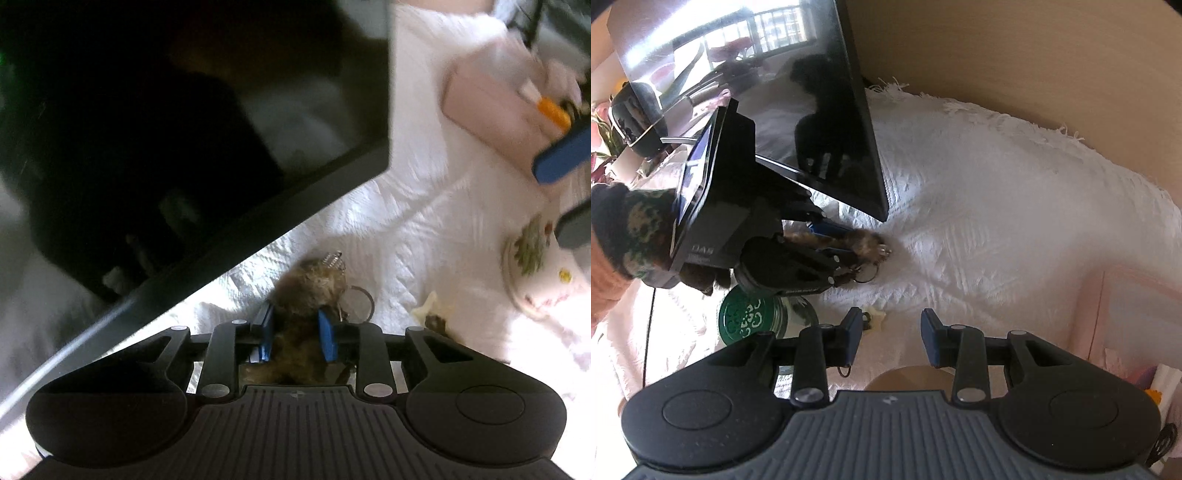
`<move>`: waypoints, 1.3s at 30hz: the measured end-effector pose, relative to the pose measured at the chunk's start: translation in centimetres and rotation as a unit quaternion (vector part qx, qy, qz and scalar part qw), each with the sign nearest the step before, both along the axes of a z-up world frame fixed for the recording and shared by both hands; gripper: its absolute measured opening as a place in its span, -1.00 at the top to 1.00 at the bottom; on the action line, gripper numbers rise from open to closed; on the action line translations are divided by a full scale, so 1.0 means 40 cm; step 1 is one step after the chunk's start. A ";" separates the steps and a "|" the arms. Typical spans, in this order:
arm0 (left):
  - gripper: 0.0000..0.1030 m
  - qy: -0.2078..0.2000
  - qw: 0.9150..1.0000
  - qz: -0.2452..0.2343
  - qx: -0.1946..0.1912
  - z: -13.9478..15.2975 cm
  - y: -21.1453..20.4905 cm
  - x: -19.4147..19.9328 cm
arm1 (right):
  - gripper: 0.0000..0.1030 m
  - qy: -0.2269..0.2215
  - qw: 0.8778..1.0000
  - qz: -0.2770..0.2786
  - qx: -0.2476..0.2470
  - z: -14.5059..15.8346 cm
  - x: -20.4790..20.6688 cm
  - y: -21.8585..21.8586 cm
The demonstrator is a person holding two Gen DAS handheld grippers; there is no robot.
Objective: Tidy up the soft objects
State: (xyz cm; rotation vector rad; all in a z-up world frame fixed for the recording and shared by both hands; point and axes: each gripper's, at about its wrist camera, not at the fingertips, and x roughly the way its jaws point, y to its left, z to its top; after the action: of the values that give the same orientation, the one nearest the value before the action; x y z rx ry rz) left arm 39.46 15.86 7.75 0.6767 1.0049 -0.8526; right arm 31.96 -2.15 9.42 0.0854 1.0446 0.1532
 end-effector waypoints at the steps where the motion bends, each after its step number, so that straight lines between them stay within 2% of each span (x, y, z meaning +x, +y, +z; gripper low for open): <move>1: 0.47 0.010 1.000 0.005 -0.005 -0.001 0.007 0.009 | 0.33 -0.001 1.000 0.000 0.001 0.002 0.001 0.001; 5: 0.62 0.013 1.000 -0.013 -0.001 -0.006 -0.001 -0.006 | 0.33 -0.001 1.000 0.002 0.007 0.007 0.004 0.004; 9: 0.67 0.042 0.998 -0.044 0.000 -0.001 -0.003 -0.055 | 0.33 0.001 1.000 0.006 0.011 0.009 0.005 0.002; 16: 0.74 0.012 1.000 -0.013 -0.024 0.023 0.049 -0.096 | 0.33 0.020 1.000 0.018 0.015 0.013 0.036 0.031; 20: 0.74 -0.025 0.998 0.008 -0.051 0.094 0.114 -0.120 | 0.39 0.093 0.995 0.016 0.026 -0.023 0.107 0.075; 24: 0.74 -0.052 0.995 0.041 -0.080 0.132 0.171 -0.138 | 0.42 0.168 0.986 -0.010 0.008 -0.086 0.181 0.106; 30: 0.74 -0.072 0.984 0.103 -0.124 0.172 0.246 -0.166 | 0.42 0.228 0.973 -0.018 -0.028 -0.187 0.222 0.160; 31: 0.74 -0.074 0.983 0.111 -0.130 0.181 0.260 -0.178 | 0.50 0.235 0.971 -0.019 -0.033 -0.203 0.222 0.168; 33: 0.74 -0.082 0.979 0.125 -0.138 0.194 0.274 -0.198 | 0.59 0.234 0.971 -0.017 -0.055 -0.219 0.215 0.184; 34: 0.74 -0.086 0.978 0.131 -0.140 0.198 0.276 -0.202 | 0.82 0.224 0.972 -0.011 -0.063 -0.215 0.207 0.194; 37: 0.74 -0.106 0.972 0.144 -0.150 0.252 0.294 -0.239 | 0.82 0.200 0.978 -0.008 -0.057 -0.191 0.174 0.196; 39: 0.74 -0.124 0.969 0.147 -0.158 0.304 0.297 -0.270 | 0.82 0.173 0.984 -0.006 -0.031 -0.141 0.136 0.182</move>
State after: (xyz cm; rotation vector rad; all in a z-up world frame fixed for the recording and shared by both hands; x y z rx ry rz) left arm 28.65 27.73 19.90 0.3403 0.7006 -0.6302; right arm 37.41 5.11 3.77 0.0632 1.3943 0.0962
